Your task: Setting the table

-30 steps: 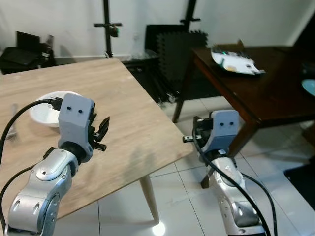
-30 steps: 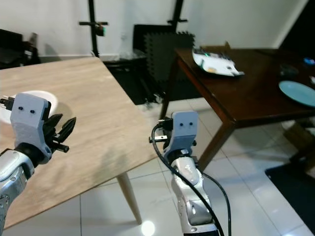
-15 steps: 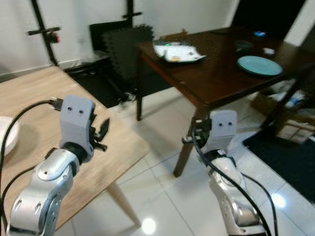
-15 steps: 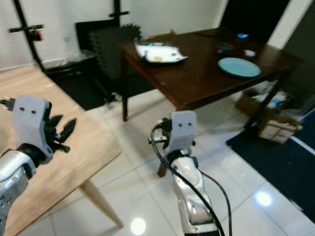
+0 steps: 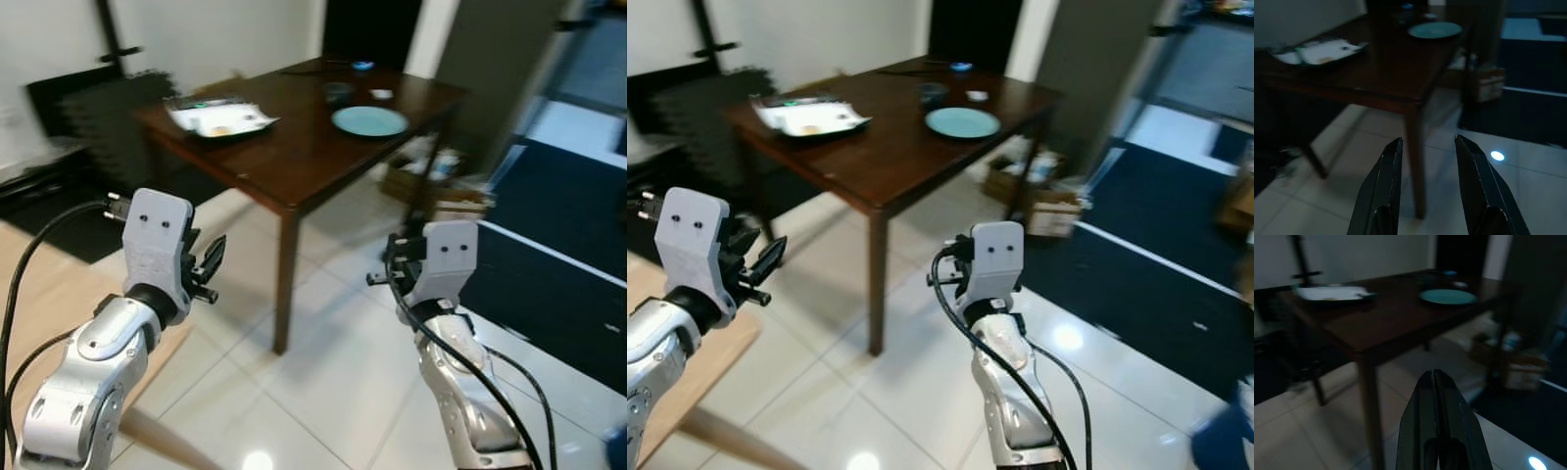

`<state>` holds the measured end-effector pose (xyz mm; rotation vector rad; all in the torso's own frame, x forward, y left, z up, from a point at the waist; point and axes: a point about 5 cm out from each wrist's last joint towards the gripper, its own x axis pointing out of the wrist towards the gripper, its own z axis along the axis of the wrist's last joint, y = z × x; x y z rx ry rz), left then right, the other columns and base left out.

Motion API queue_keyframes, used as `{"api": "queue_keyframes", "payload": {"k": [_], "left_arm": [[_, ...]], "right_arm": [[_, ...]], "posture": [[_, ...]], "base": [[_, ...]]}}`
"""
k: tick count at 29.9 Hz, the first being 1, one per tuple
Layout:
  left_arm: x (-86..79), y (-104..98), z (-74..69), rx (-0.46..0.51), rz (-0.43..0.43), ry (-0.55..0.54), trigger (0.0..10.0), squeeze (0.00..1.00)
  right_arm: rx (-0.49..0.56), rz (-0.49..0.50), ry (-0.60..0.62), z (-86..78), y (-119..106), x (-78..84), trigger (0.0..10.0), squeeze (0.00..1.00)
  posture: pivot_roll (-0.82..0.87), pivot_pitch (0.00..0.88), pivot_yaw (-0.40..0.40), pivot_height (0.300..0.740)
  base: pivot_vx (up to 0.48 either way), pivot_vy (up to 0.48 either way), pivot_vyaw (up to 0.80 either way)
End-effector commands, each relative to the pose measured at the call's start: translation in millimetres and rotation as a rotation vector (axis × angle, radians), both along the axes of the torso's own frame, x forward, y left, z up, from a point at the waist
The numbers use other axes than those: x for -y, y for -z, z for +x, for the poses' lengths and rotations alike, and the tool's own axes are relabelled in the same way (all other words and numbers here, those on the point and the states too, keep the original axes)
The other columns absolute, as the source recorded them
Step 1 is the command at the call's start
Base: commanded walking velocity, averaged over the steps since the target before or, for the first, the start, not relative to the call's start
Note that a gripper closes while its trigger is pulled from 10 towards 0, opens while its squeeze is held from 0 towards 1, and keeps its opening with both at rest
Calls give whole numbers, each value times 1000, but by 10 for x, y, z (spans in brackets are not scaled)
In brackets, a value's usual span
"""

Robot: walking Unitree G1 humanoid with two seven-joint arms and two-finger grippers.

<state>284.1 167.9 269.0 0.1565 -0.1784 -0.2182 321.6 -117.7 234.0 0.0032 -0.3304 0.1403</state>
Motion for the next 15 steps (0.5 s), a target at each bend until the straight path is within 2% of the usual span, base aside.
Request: {"api": "queue_keyframes", "payload": {"k": [1, 15], "left_arm": [[6, 61, 0, -23, -6, 14, 10000, 0], [-1, 97, 18, -39, -2, 7, 10000, 0]], "right_arm": [[-15, 0, 3, -8, 34, 9, 10000, 0], [-19, 1, 7, -15, 41, 12, 10000, 0]], "posture": [[82, 143, -10, 740], [81, 152, -8, 740]], "base": [[0, 0, -800], [0, 0, -800]]}}
